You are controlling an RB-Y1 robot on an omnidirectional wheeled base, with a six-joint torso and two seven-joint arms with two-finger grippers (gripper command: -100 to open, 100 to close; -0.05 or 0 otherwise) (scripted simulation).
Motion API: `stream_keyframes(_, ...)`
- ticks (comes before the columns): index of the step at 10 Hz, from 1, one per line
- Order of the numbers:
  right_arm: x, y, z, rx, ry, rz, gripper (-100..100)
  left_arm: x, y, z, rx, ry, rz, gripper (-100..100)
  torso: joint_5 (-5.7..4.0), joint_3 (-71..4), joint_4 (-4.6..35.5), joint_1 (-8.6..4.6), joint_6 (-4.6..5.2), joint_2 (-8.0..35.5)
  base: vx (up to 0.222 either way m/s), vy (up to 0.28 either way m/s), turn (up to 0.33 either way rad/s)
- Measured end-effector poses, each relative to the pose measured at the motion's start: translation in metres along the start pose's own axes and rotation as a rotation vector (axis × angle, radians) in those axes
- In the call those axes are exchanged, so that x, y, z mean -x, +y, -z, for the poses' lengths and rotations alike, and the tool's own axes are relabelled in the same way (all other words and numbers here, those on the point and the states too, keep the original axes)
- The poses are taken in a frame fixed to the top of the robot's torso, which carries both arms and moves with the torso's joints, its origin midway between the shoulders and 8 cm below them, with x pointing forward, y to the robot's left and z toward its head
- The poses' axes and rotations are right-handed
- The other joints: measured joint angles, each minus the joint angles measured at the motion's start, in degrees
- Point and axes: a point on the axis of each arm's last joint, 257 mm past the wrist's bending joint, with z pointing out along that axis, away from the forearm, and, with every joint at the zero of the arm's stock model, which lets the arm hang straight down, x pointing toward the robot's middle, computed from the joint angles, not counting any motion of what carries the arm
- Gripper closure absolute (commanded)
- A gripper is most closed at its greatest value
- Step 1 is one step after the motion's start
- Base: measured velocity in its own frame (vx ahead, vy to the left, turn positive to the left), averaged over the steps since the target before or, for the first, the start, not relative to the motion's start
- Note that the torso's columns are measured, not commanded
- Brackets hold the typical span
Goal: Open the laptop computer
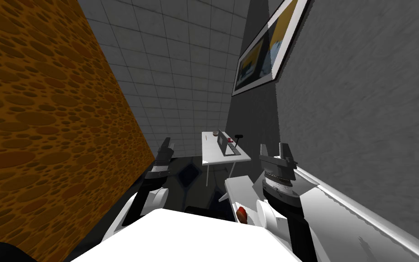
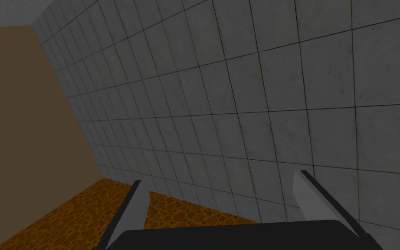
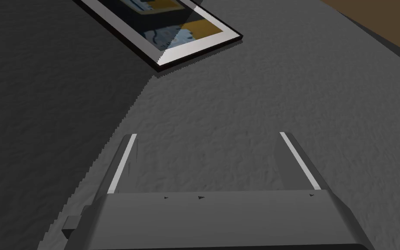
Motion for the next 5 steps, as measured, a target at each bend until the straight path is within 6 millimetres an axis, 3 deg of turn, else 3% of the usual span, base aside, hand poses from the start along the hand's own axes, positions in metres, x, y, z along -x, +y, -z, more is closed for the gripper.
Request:
stream_keyframes(2,0.0000,0.0000,0.0000,0.000,0.000,0.000,0,0.0000,0.0000,0.0000,0.000,0.000,0.000,0,0.00,-12.00,6.00,0.00,0.00,5.97,0.000,0.000,0.000)
stream_keyframes(5,0.0000,0.0001,0.0000,0.000,0.000,0.000,0,0.0000,-0.0001,0.0000,0.000,0.000,0.000,0,0.00,-36.92,18.46,0.00,0.00,18.45,0.000,0.000,0.000)
